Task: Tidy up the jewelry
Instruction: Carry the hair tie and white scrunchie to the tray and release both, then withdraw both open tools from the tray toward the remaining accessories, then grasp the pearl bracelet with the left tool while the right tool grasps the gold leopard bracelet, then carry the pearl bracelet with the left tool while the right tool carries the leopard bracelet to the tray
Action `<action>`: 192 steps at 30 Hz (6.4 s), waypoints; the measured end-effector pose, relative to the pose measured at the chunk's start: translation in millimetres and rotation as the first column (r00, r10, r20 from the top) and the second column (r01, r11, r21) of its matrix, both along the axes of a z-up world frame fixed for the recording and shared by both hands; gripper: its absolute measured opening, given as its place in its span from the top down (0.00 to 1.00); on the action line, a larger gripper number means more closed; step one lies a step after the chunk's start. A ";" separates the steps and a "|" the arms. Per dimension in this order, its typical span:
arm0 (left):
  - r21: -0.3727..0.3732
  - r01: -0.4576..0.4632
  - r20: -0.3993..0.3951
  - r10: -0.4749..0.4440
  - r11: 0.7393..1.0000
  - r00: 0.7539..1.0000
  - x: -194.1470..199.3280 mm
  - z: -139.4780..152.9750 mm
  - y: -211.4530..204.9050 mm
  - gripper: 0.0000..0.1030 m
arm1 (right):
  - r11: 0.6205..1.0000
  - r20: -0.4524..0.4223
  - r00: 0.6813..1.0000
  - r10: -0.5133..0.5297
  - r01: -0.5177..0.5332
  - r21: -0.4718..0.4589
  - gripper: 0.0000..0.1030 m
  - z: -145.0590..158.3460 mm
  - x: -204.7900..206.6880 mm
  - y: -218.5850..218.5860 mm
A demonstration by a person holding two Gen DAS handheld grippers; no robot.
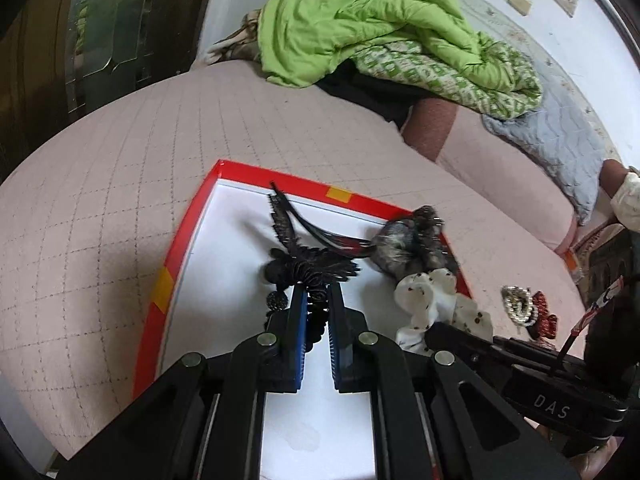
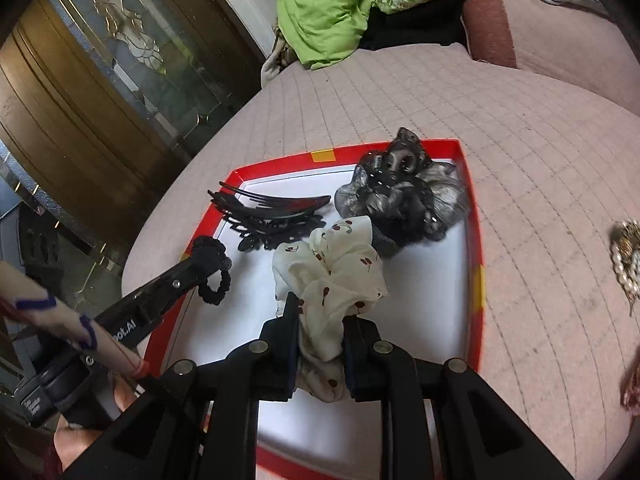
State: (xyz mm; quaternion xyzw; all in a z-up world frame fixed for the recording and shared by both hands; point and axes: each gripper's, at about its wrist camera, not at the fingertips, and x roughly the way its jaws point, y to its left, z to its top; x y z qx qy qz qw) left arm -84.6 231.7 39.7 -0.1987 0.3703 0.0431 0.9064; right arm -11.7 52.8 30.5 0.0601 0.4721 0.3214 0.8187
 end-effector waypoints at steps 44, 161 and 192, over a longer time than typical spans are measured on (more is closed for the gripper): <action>0.184 -0.009 0.063 -0.003 0.983 0.998 -2.1 17.2 -28.0 0.44 | 0.997 0.093 0.993 -0.078 0.077 0.023 0.44 24.2 -24.8 -51.6; -0.001 0.587 -0.050 -0.587 0.809 0.808 35.7 -17.0 -222.6 0.91 | 0.916 0.000 0.919 -0.395 0.394 -0.071 0.77 -33.9 51.0 -239.0; 0.064 0.562 0.147 -0.564 0.825 0.812 19.2 25.3 -222.8 0.91 | 0.939 0.216 0.915 -0.341 0.322 0.119 0.94 38.3 1.2 -245.0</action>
